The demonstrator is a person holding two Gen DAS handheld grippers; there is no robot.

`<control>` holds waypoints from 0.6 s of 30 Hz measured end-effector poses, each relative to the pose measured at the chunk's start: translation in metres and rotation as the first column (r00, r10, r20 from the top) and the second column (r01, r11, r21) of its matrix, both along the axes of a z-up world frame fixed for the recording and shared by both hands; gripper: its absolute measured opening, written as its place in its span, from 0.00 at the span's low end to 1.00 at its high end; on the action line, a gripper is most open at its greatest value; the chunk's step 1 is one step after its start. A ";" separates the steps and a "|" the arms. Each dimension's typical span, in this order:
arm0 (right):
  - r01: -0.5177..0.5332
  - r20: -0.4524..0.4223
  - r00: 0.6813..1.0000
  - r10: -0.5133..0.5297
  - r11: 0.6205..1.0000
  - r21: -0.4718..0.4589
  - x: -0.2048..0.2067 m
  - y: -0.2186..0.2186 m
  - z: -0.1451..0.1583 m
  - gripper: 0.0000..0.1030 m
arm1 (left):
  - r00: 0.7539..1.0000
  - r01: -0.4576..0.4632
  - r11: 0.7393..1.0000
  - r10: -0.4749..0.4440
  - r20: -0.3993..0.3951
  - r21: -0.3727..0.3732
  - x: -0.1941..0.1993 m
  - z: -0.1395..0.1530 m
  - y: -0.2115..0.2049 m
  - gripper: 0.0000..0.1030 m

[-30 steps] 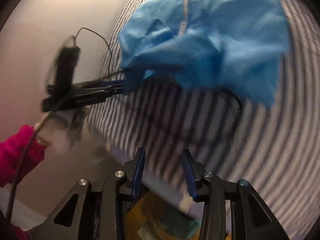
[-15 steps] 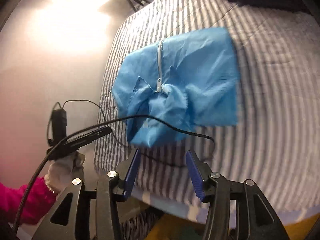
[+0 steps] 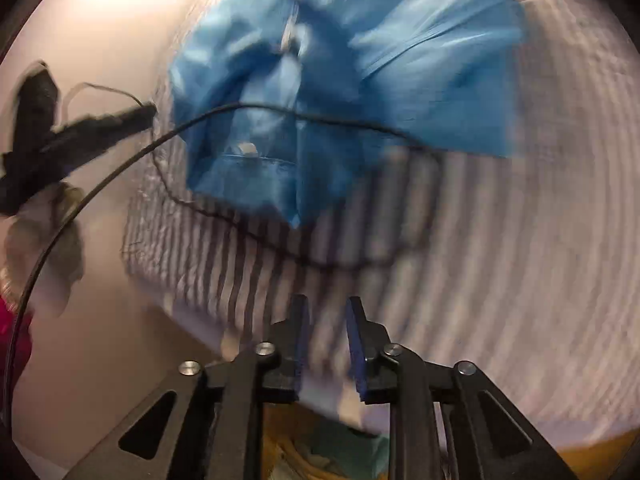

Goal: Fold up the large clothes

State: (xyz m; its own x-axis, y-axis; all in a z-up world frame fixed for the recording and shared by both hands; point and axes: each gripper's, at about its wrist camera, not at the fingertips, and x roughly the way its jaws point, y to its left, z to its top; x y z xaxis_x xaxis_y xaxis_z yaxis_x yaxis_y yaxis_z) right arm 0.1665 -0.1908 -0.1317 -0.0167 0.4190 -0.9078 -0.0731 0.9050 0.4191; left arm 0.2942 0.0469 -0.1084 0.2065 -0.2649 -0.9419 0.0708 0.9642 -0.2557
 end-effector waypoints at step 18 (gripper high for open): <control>0.214 0.042 0.976 -0.213 0.907 -0.364 -0.118 -0.173 0.172 0.31 | 0.982 -0.082 0.991 0.098 -0.161 0.104 -0.159 0.188 0.041 0.33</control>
State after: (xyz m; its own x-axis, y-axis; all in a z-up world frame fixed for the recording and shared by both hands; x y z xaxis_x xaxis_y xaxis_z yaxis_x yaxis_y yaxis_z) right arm 0.0486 -0.3643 0.0406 0.0376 0.0528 -0.9979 0.1384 0.9887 0.0575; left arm 0.1348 0.0875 0.0798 0.0649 -0.1588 -0.9852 -0.0530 0.9853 -0.1623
